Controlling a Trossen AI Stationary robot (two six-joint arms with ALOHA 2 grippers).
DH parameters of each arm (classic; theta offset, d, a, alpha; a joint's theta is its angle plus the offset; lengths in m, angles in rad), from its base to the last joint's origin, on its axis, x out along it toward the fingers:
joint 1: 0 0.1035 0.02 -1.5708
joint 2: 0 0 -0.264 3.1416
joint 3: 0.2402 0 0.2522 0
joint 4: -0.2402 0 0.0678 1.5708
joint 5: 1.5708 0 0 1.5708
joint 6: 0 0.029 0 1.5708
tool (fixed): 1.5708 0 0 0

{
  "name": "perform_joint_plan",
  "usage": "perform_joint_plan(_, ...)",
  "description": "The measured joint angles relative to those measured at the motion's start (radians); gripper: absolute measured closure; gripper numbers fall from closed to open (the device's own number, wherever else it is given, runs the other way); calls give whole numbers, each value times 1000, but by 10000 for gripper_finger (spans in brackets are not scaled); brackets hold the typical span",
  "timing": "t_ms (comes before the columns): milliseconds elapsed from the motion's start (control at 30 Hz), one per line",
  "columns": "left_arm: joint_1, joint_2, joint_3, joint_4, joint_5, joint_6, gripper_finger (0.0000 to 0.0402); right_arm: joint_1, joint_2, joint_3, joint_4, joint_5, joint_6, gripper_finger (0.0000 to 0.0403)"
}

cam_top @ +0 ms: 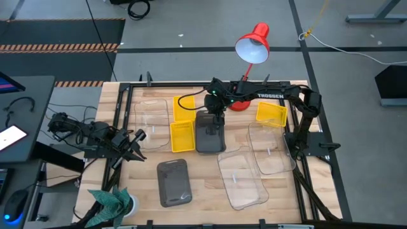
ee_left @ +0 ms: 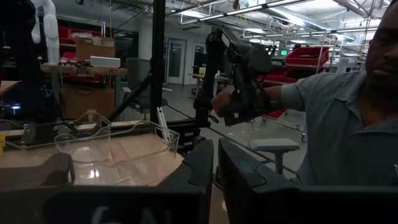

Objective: Stack baskets by color
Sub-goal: Stack the bottom right black bin on the top black bin, then stack the bottom black bin on the black bin

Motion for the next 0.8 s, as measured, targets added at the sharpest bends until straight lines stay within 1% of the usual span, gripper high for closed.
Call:
perform_joint_plan(100, 0, 0, 0, 0, 0, 0, 366, 0, 0, 0, -2, -4, 12, 361)
perform_joint_plan(267, 0, 0, 0, 0, 0, 0, 370, 3, 1, 30, -9, 4, 49, 296)
perform_joint_plan(433, 0, 0, 0, 0, 0, 0, 373, 7, 1, 60, -35, 50, 84, 246)
perform_joint_plan(567, 0, 0, 0, 0, 0, 0, 367, 54, 1, 88, 3, 37, 127, 231)
perform_joint_plan(700, 0, 0, 0, 0, 0, 0, 363, 133, 1, 76, 175, 41, 146, 231)
perform_joint_plan(800, 0, 0, 0, 0, 0, 0, 365, 184, 1, 53, 299, 75, 145, 233)
